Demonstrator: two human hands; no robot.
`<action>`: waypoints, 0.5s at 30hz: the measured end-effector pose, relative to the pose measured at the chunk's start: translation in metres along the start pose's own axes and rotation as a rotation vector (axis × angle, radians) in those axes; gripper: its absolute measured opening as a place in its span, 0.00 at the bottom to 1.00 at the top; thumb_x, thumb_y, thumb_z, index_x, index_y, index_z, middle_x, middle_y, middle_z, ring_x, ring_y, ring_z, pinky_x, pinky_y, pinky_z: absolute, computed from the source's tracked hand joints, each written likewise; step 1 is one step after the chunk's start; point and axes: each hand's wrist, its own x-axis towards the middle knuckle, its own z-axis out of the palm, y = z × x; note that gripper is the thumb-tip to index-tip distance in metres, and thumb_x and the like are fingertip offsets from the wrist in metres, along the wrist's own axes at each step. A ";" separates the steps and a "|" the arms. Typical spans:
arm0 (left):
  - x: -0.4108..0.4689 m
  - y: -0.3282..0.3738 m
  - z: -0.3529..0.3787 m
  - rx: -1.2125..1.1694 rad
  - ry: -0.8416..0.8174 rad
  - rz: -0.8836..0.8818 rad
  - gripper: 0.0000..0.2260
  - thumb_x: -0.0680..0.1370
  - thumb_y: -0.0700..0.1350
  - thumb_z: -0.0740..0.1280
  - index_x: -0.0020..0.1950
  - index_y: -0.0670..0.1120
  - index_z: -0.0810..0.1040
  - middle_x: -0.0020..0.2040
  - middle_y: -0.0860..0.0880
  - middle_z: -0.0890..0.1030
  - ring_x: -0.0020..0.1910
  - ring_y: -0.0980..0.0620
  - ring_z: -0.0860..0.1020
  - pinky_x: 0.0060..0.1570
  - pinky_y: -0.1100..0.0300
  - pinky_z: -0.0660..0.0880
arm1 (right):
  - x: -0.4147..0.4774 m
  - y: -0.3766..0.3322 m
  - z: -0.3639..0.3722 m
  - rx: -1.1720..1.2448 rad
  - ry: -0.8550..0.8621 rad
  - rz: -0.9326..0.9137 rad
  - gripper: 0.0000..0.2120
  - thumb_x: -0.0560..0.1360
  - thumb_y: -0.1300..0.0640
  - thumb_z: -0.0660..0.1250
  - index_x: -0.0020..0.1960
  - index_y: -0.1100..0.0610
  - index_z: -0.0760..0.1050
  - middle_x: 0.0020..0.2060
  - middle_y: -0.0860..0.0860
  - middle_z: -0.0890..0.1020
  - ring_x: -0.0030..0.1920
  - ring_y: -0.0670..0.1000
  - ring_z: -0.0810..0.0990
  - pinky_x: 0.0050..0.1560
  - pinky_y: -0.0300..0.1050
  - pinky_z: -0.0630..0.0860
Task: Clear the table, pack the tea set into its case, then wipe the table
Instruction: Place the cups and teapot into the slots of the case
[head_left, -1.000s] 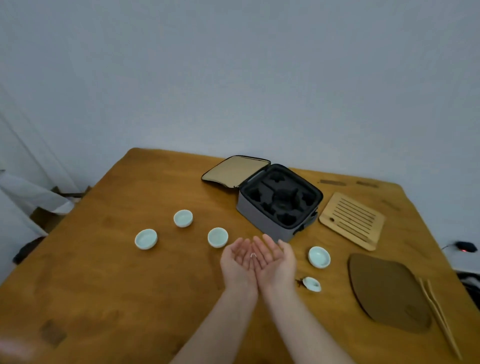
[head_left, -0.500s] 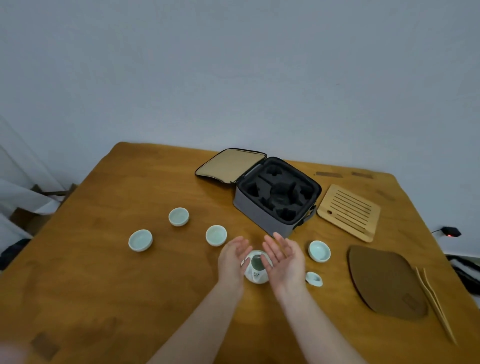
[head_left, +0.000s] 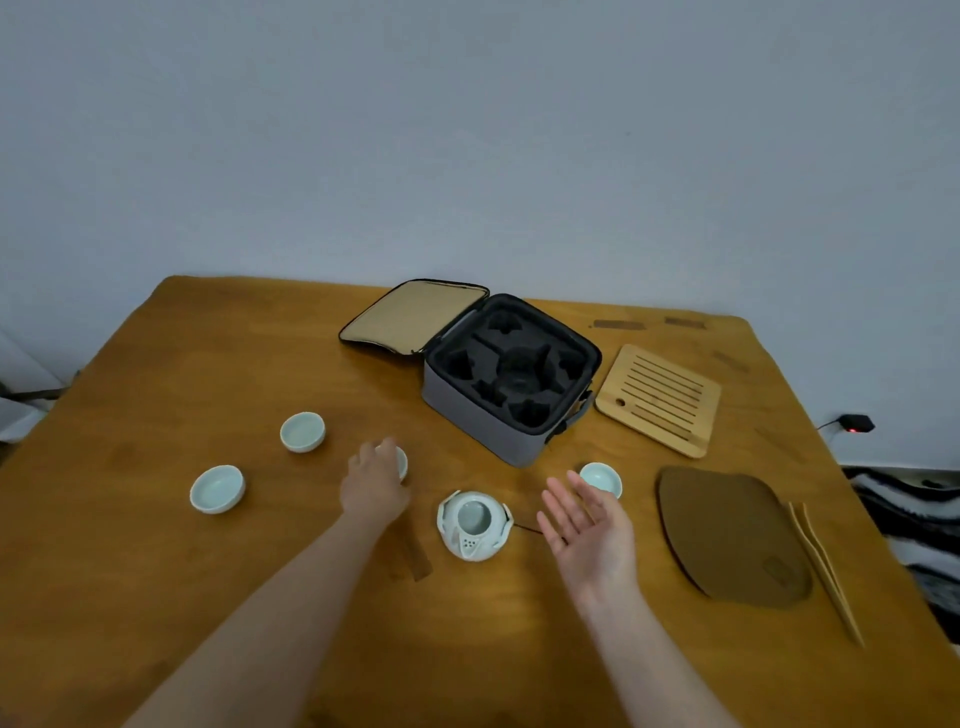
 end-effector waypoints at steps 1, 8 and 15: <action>0.003 0.001 0.003 0.025 -0.014 -0.002 0.32 0.74 0.47 0.71 0.74 0.50 0.60 0.70 0.46 0.65 0.68 0.44 0.66 0.61 0.50 0.72 | 0.003 -0.003 -0.002 0.003 0.004 0.002 0.14 0.79 0.55 0.60 0.61 0.58 0.77 0.54 0.56 0.84 0.60 0.56 0.79 0.66 0.56 0.71; 0.020 -0.001 0.007 0.076 0.008 -0.010 0.26 0.76 0.48 0.70 0.70 0.49 0.65 0.67 0.45 0.68 0.66 0.43 0.66 0.58 0.51 0.73 | 0.024 -0.014 0.002 0.000 -0.015 0.013 0.14 0.79 0.55 0.61 0.62 0.58 0.77 0.55 0.57 0.84 0.60 0.56 0.80 0.64 0.55 0.72; 0.020 0.017 -0.004 -0.095 0.217 0.146 0.27 0.71 0.56 0.72 0.67 0.50 0.70 0.58 0.48 0.73 0.56 0.48 0.72 0.52 0.56 0.72 | 0.061 -0.023 0.022 -0.272 -0.066 -0.139 0.12 0.79 0.56 0.63 0.60 0.56 0.78 0.56 0.52 0.83 0.60 0.51 0.79 0.60 0.47 0.75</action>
